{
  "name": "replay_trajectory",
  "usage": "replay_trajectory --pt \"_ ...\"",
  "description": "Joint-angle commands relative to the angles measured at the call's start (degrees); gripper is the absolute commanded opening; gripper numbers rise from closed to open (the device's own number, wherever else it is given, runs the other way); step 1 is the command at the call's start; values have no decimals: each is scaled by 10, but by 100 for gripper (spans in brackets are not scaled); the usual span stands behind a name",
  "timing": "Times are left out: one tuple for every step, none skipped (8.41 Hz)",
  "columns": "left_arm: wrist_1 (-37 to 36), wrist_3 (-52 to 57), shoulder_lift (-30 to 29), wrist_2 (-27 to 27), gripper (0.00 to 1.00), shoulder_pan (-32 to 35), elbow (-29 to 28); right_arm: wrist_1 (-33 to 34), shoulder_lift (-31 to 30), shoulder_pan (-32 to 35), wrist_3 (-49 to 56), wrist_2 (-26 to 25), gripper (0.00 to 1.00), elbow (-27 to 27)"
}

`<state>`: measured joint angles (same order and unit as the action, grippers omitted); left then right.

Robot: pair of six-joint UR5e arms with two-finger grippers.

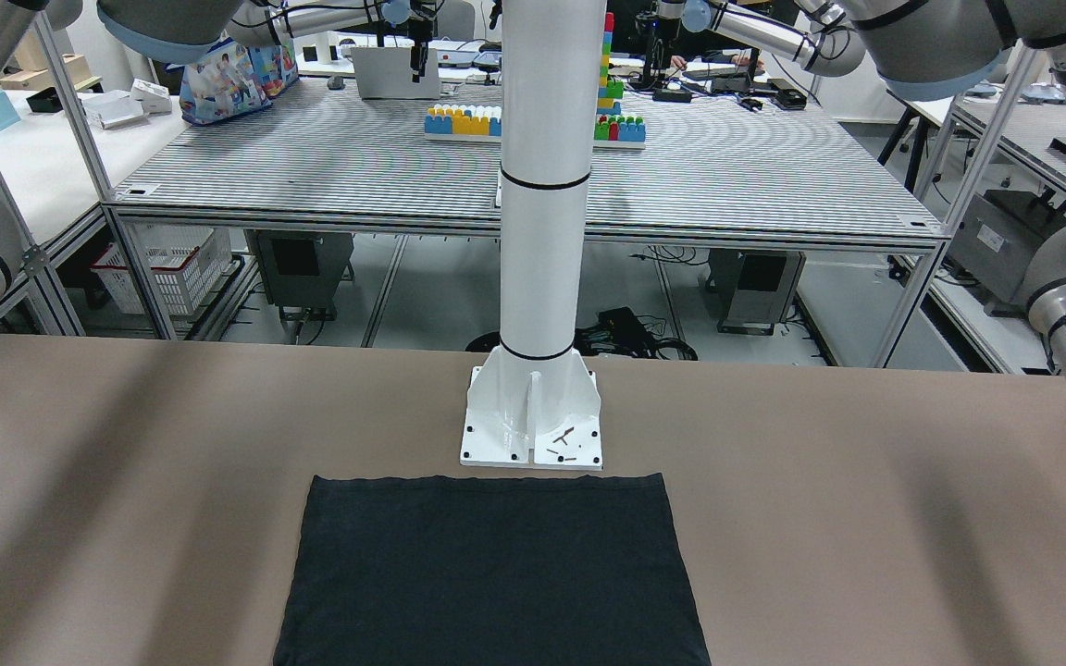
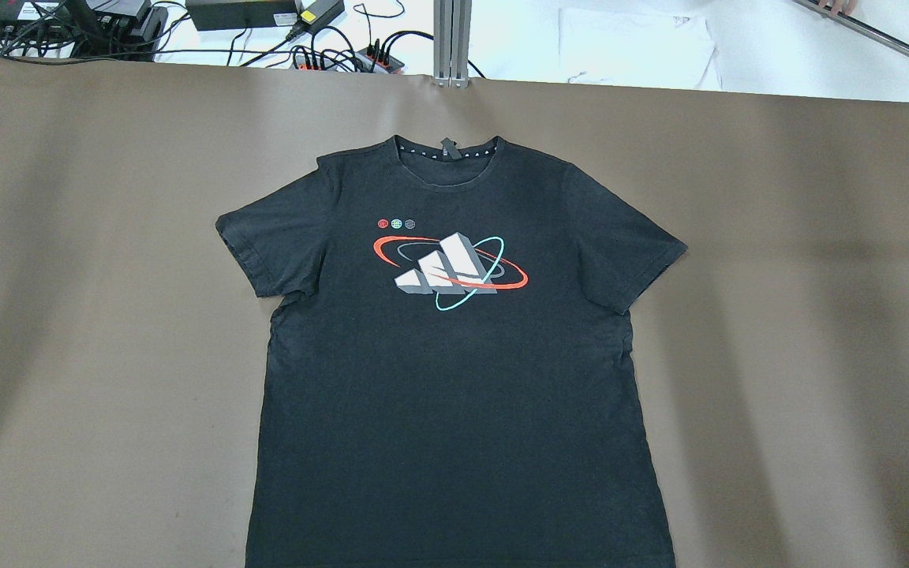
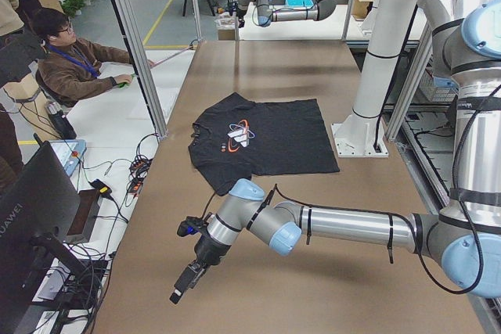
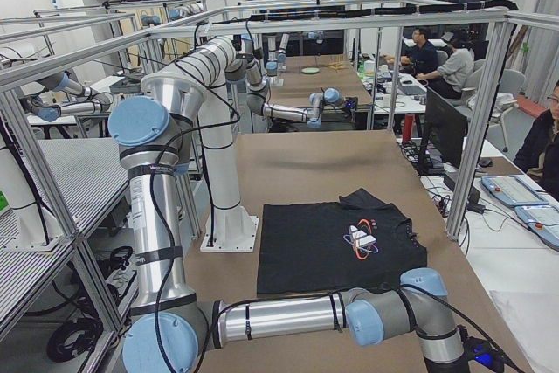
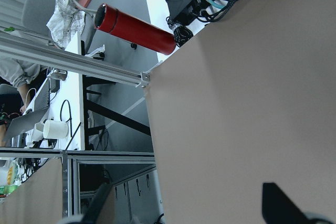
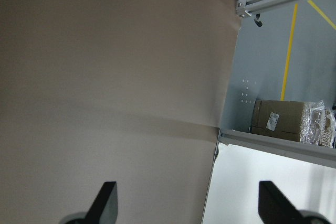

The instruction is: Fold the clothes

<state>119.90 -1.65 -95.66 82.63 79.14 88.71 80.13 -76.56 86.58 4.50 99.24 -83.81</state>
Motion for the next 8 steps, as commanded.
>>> replay_trajectory --pt "-1 -6 -2 1 100 3 2 -10 -3 0 0 3 94 0" --pt "0 -14 -1 1 100 3 1 -13 -3 0 1 3 94 0" --pt "-1 -12 -2 2 100 3 1 -13 -3 -1 0 3 94 1" --pt "-1 -12 -3 8 100 2 2 -12 -2 -1 1 3 94 2" --pt "-1 -13 -11 63 100 1 4 -12 -1 -2 0 3 94 1" --pt "-1 -17 -25 101 100 1 1 -10 2 -4 -1 3 94 0" --pt "-1 -45 -32 130 100 0 1 -9 12 -8 0 5 94 1" --pt "-1 -82 -40 160 100 -1 -1 -8 14 -10 -1 7 94 0"
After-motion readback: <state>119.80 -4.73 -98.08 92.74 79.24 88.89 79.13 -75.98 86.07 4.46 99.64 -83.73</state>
